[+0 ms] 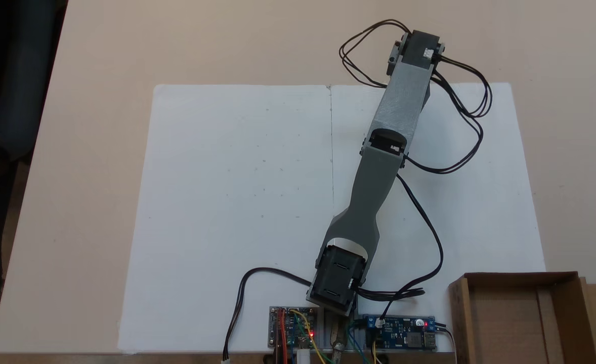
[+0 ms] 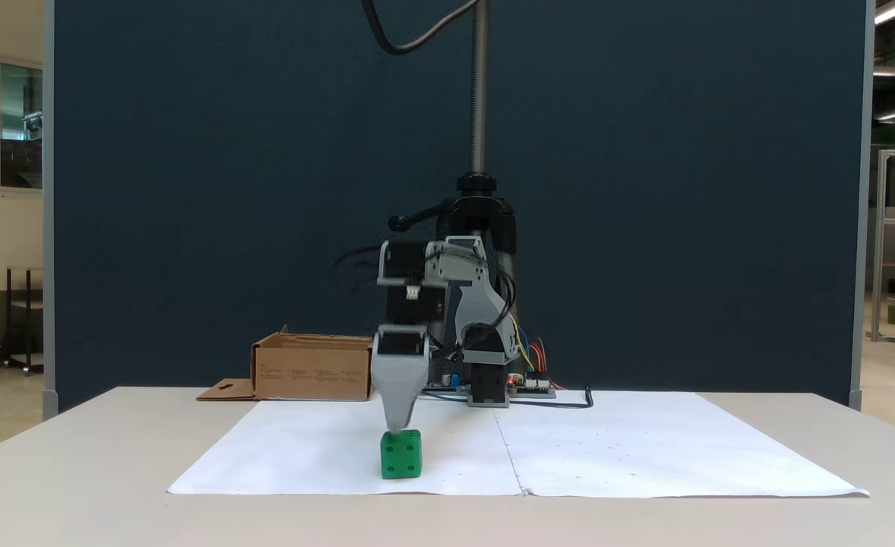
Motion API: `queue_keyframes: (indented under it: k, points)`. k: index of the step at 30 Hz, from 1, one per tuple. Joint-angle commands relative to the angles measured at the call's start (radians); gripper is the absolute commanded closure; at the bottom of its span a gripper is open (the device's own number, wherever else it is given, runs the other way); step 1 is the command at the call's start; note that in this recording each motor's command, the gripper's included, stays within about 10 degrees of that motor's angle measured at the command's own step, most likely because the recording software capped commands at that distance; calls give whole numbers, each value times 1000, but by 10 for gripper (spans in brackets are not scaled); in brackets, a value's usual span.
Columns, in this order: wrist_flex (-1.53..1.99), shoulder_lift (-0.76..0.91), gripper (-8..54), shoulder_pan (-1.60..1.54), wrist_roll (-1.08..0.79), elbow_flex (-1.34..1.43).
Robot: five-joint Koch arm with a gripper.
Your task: Grasp a green dice and put it in the bin.
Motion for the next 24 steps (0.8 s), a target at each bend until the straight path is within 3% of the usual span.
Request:
queue_keyframes:
  k: [1, 24]
  points:
    - [5, 23, 22, 9, -95, -40]
    - [-86, -54, 22, 3, -94, -40]
